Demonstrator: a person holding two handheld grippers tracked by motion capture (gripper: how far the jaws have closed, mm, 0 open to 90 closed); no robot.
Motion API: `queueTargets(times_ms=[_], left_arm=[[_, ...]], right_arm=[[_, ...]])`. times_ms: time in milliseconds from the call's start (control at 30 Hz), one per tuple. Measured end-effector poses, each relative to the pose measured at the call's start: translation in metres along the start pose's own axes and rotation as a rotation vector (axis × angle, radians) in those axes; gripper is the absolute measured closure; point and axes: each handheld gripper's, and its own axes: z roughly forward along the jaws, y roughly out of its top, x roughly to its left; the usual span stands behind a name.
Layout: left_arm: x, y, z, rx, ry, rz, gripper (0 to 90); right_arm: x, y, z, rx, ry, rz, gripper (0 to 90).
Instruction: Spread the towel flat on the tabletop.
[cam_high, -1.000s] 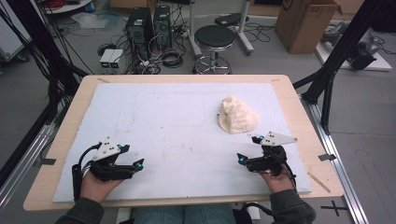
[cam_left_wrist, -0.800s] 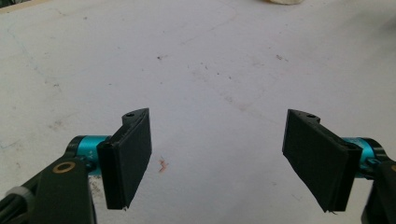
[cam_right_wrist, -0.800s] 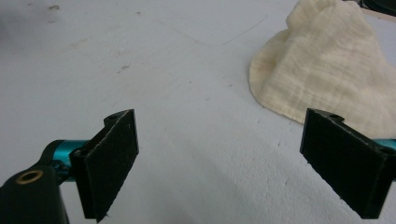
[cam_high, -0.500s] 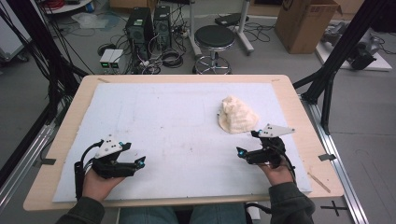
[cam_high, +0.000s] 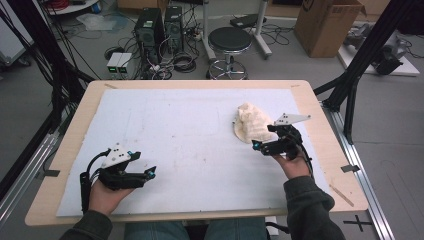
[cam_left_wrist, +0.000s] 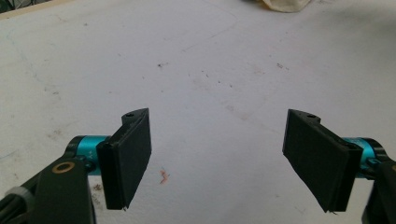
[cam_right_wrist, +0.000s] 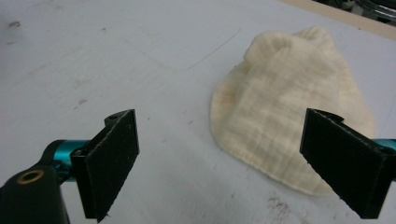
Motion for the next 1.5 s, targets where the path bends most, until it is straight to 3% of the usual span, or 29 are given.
queueTargets(times_ms=[433, 500, 667, 933, 1033, 1500], left_arm=[[0.002, 0.0, -0.002, -0.011, 0.002, -0.007, 24.2], [0.002, 0.0, -0.002, -0.013, 0.003, -0.008, 24.2], [0.003, 0.0, -0.003, -0.014, 0.007, -0.011, 24.2], [0.003, -0.001, -0.002, -0.012, 0.005, -0.007, 24.2], [0.005, -0.001, -0.002, -0.011, 0.005, -0.009, 24.2], [0.004, -0.001, -0.001, -0.013, 0.003, -0.011, 24.2]], right_arm=[[-0.015, 0.044, 0.017, 0.028, -0.015, -0.022, 17.8], [-0.019, 0.048, 0.023, 0.04, -0.025, -0.031, 24.3], [-0.027, 0.044, 0.041, 0.098, -0.047, -0.017, 27.9], [-0.036, 0.038, 0.066, 0.132, -0.079, 0.008, 38.2], [-0.039, 0.031, 0.081, 0.182, -0.081, 0.021, 39.9], [-0.043, 0.017, 0.109, 0.263, -0.106, 0.059, 47.5]])
